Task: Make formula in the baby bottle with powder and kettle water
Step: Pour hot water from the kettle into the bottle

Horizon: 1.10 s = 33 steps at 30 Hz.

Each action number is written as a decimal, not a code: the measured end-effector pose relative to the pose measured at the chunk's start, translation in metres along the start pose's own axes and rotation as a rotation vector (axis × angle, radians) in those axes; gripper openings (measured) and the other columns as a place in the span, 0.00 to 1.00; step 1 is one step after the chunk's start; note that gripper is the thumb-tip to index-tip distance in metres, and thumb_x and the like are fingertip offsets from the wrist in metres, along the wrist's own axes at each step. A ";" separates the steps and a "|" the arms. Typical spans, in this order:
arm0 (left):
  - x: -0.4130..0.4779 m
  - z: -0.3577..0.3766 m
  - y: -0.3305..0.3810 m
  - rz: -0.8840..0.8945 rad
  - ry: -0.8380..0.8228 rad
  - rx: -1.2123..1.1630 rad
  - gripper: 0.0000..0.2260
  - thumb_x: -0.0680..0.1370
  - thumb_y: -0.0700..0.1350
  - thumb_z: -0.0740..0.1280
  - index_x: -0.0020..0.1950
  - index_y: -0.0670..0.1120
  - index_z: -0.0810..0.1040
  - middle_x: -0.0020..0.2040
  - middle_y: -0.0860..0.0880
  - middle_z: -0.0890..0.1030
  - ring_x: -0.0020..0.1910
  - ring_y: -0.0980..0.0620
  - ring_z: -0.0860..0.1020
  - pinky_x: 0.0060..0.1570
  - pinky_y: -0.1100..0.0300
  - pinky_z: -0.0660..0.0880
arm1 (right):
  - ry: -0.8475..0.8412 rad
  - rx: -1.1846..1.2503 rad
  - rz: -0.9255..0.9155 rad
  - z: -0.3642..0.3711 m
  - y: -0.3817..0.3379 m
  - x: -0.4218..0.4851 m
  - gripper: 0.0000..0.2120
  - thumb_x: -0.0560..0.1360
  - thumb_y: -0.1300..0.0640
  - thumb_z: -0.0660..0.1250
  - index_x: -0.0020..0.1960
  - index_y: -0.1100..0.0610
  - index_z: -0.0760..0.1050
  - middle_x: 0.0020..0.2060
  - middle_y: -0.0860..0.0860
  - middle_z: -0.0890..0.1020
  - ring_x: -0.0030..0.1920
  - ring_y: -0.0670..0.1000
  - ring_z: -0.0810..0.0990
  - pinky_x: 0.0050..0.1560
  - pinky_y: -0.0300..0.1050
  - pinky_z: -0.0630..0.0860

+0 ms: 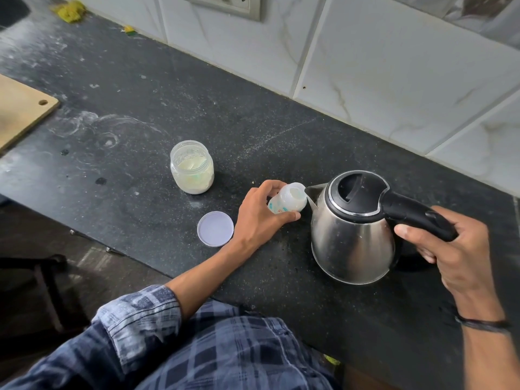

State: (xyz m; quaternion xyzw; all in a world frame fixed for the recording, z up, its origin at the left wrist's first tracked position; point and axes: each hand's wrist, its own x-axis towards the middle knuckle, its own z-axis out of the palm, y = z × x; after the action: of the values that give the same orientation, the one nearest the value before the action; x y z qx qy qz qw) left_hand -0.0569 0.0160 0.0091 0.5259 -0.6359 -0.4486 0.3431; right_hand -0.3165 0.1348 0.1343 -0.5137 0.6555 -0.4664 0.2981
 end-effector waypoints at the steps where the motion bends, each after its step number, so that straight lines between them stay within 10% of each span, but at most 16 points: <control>1: 0.000 0.000 -0.001 0.000 0.001 0.002 0.25 0.64 0.54 0.81 0.58 0.58 0.76 0.55 0.61 0.80 0.57 0.56 0.76 0.57 0.52 0.74 | 0.002 -0.001 -0.001 0.001 -0.001 0.001 0.21 0.66 0.56 0.79 0.41 0.72 0.74 0.24 0.54 0.67 0.24 0.52 0.63 0.23 0.43 0.58; 33: 0.001 -0.005 -0.006 -0.023 0.026 0.014 0.25 0.65 0.53 0.81 0.58 0.59 0.76 0.54 0.61 0.81 0.58 0.54 0.76 0.57 0.52 0.75 | -0.061 -0.103 -0.037 0.006 -0.009 0.014 0.10 0.67 0.57 0.78 0.42 0.63 0.81 0.26 0.45 0.74 0.25 0.47 0.69 0.26 0.36 0.65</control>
State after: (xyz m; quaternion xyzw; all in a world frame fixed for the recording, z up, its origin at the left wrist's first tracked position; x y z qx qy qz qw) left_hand -0.0508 0.0139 0.0052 0.5414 -0.6284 -0.4413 0.3424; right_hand -0.3117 0.1191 0.1420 -0.5544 0.6598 -0.4214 0.2825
